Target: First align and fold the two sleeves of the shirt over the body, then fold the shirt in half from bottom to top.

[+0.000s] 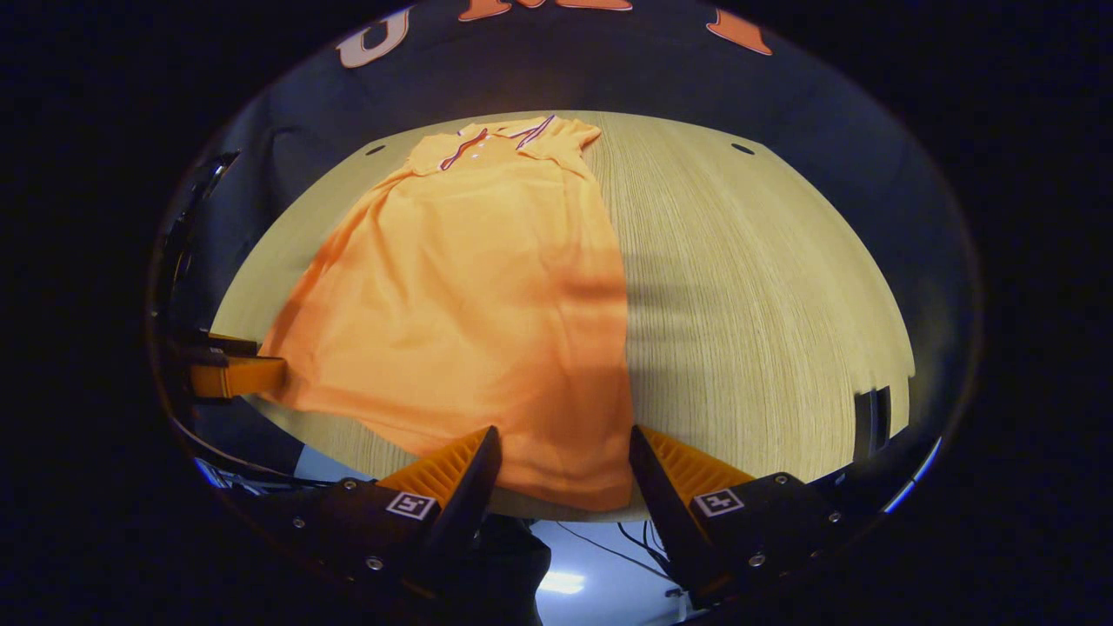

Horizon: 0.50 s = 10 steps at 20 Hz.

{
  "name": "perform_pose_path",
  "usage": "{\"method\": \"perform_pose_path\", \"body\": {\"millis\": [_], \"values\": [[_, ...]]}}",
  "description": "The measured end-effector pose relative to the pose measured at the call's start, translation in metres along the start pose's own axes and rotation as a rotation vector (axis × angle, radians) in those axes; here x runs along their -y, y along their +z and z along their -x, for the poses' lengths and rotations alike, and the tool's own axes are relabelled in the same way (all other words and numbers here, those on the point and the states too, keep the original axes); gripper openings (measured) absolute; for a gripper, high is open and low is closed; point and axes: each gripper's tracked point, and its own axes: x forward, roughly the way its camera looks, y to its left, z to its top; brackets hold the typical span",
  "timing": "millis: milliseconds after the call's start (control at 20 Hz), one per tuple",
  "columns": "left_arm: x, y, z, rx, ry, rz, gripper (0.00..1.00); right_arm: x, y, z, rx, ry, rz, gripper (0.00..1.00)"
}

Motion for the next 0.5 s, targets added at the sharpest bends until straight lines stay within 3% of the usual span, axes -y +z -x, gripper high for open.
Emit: {"method": "perform_pose_path", "body": {"millis": [100,200,250,300,400,450,500], "values": [[0.002,0.004,0.000,0.042,0.005,0.015,0.99,-0.001,-0.001,0.000,-0.017,0.005,0.018,0.92],[0.008,0.006,-0.002,0.079,0.002,0.010,0.90,0.001,-0.001,-0.002,-0.040,0.001,0.002,0.92],[0.013,0.007,-0.002,0.085,-0.004,-0.004,0.78,0.002,0.001,-0.001,-0.049,-0.001,-0.004,0.83],[0.017,0.007,-0.003,0.095,-0.012,-0.015,0.72,0.002,0.002,-0.002,-0.045,0.004,-0.008,0.72],[0.028,0.009,-0.004,0.116,-0.032,-0.029,0.50,0.003,0.004,-0.002,-0.031,0.020,-0.031,0.39],[0.031,0.010,-0.005,0.126,-0.033,-0.035,0.29,0.002,0.005,-0.002,-0.024,0.029,-0.047,0.29],[0.031,0.008,-0.005,0.128,-0.022,-0.041,0.19,-0.001,0.004,-0.003,-0.022,0.049,-0.056,0.22]]}}
